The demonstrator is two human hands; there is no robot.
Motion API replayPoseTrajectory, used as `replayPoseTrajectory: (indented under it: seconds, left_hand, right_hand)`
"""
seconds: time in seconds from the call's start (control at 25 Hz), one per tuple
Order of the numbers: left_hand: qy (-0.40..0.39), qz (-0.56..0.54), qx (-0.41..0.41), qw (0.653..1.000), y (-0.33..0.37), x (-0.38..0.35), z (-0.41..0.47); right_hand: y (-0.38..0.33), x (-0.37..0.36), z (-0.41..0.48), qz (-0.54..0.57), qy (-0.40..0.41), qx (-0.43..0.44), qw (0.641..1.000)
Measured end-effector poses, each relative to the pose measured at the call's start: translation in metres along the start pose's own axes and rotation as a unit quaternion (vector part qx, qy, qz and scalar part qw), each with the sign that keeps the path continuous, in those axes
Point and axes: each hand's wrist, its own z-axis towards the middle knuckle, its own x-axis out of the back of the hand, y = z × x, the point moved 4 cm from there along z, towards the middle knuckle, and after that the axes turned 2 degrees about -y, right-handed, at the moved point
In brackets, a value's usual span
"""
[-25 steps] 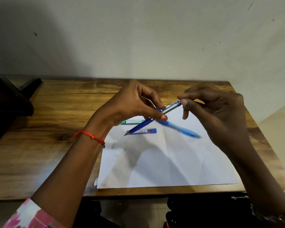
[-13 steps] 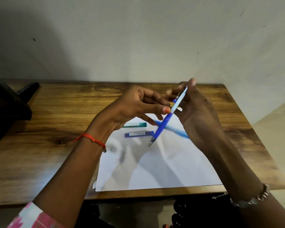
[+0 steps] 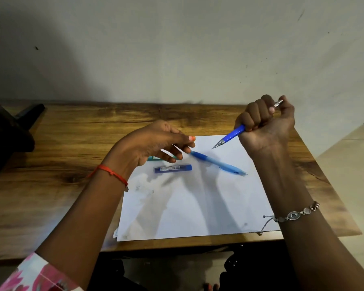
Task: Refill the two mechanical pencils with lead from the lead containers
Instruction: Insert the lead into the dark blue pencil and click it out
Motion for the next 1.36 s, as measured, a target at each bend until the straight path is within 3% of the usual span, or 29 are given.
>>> replayPoseTrajectory:
  seconds: [0.4, 0.92, 1.36]
  left_hand:
    - [-0.006, 0.029, 0.011, 1.0, 0.0, -0.002, 0.004]
    - [-0.005, 0.043, 0.022, 0.999, 0.0, -0.002, 0.007]
    - [-0.006, 0.048, 0.02, 0.999, 0.001, -0.002, 0.008]
  right_hand:
    - [0.0, -0.013, -0.009, -0.036, -0.016, 0.005, 0.999]
    - [0.004, -0.05, -0.027, -0.244, -0.071, 0.006, 0.967]
    - [0.004, -0.065, -0.035, -0.277, -0.086, 0.002, 0.957]
